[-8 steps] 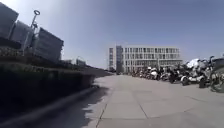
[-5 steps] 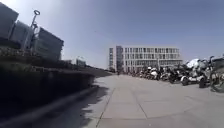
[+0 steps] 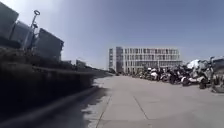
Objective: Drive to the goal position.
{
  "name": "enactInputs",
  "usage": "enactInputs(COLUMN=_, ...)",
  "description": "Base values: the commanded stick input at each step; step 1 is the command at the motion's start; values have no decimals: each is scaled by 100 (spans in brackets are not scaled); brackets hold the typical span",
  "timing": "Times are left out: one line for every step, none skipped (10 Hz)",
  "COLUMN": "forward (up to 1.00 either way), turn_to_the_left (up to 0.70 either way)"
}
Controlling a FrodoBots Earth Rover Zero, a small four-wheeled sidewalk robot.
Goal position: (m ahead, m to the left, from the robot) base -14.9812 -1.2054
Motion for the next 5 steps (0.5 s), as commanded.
enactInputs(forward=0, turn_to_the_left=0)
enactInputs(forward=0, turn_to_the_left=0)
enactInputs(forward=0, turn_to_the_left=0)
enactInputs(forward=0, turn_to_the_left=0)
enactInputs(forward=40, turn_to_the_left=-20)
